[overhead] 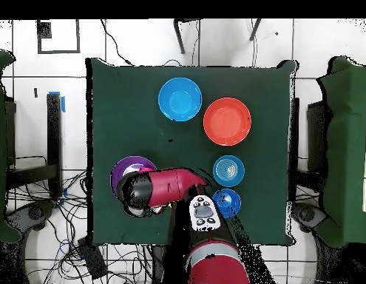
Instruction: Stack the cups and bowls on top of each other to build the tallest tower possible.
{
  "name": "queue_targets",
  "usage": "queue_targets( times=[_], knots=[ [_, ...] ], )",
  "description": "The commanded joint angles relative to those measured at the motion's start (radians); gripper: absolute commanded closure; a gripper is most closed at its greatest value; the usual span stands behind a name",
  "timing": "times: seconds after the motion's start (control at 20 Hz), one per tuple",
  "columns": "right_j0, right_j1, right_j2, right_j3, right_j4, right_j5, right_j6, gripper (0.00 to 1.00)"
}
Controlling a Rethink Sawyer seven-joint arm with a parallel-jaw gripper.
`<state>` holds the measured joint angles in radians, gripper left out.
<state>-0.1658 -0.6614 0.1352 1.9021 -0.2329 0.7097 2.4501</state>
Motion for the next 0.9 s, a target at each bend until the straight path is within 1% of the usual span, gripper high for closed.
queue_targets(
  times=[0.05, 0.3, 0.55, 0.9],
  knots=[
    [-0.019, 0.043, 0.106, -0.056, -0.034, -0.083, -0.085, 0.0],
    [-0.035, 0.044, 0.129, -0.053, -0.026, -0.084, -0.094, 0.0],
    [-0.049, 0.046, 0.149, -0.038, -0.029, -0.147, -0.083, 0.0],
    [-0.078, 0.052, 0.193, -0.019, -0.014, -0.213, -0.07, 0.0]
  ],
)
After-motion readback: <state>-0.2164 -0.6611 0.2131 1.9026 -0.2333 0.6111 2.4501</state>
